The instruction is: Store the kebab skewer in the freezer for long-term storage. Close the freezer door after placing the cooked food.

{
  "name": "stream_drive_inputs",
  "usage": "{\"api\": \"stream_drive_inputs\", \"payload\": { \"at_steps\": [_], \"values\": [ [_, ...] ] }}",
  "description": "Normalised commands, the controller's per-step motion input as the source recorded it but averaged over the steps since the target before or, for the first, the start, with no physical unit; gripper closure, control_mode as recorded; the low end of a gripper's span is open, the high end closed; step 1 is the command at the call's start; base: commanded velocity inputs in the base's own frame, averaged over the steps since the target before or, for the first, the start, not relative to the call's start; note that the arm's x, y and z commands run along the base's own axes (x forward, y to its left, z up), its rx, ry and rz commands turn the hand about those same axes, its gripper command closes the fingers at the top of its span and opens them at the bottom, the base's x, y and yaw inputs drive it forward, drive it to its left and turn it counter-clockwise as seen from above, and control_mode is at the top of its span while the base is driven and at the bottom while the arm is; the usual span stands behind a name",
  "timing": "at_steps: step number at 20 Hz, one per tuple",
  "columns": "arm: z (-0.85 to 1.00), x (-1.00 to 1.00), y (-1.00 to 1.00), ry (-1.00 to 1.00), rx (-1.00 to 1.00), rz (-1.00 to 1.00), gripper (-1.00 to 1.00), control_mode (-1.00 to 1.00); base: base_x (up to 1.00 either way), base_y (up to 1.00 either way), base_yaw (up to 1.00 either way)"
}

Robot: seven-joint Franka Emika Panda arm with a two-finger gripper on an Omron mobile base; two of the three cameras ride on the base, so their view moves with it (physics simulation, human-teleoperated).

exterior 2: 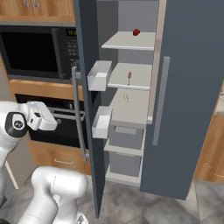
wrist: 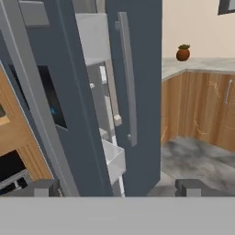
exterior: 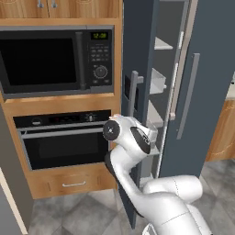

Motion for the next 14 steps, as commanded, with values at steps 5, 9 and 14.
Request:
{"api": "stream_drive_inputs", "payload": {
  "at_steps": [5, 9, 14],
  "values": [
    [0.0, 0.47, 0.0, -0.01, 0.0, -0.06, -1.0, -1.0, 0.0, 0.0, 0.0],
    [0.0, 0.41, 0.0, 0.07, 0.0, -0.06, -1.0, -1.0, 0.0, 0.0, 0.0],
    [-0.05, 0.46, -0.01, 0.14, 0.0, -0.07, -1.0, -1.0, 0.0, 0.0, 0.0]
  ]
}}
